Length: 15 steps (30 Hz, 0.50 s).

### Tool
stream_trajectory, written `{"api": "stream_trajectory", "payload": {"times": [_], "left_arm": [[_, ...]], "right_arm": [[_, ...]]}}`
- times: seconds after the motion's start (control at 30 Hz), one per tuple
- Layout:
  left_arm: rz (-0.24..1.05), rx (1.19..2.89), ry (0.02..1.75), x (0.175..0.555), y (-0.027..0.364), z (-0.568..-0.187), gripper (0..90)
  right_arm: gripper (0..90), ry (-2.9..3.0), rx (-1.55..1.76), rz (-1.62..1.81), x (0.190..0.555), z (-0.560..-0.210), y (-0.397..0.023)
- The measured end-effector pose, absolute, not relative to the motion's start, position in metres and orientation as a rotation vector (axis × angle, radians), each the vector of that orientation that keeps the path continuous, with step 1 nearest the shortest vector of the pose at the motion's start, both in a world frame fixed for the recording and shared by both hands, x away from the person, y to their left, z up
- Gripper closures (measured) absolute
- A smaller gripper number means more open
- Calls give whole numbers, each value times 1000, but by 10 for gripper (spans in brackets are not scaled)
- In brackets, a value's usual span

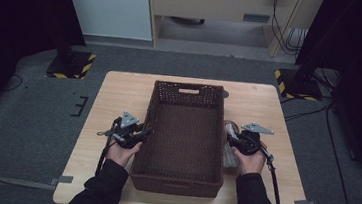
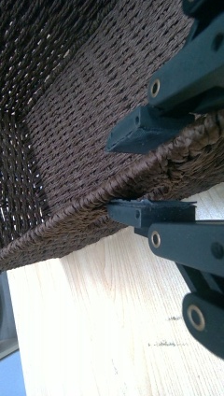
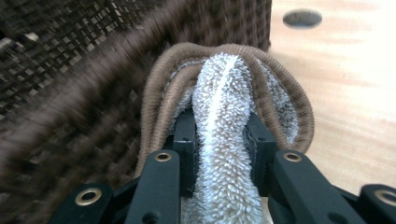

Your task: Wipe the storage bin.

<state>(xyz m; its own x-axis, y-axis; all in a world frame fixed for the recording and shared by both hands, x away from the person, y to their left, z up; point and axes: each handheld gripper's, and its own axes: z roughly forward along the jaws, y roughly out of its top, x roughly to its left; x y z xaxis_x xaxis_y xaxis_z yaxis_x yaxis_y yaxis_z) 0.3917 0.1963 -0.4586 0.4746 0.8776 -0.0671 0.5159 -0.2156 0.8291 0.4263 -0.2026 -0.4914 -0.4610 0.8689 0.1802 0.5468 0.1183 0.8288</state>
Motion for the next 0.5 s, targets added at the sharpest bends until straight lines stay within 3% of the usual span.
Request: {"api": "stream_trajectory", "payload": {"times": [0.3,0.5], "left_arm": [[536,1864,1161,395,199,-459,618],[580,1839,1164,394,204,-458,428]], "right_arm": [[713,2071,1414,1204,434,-508,-203],[714,1979,1382,1272,428,-473,-224]]}}
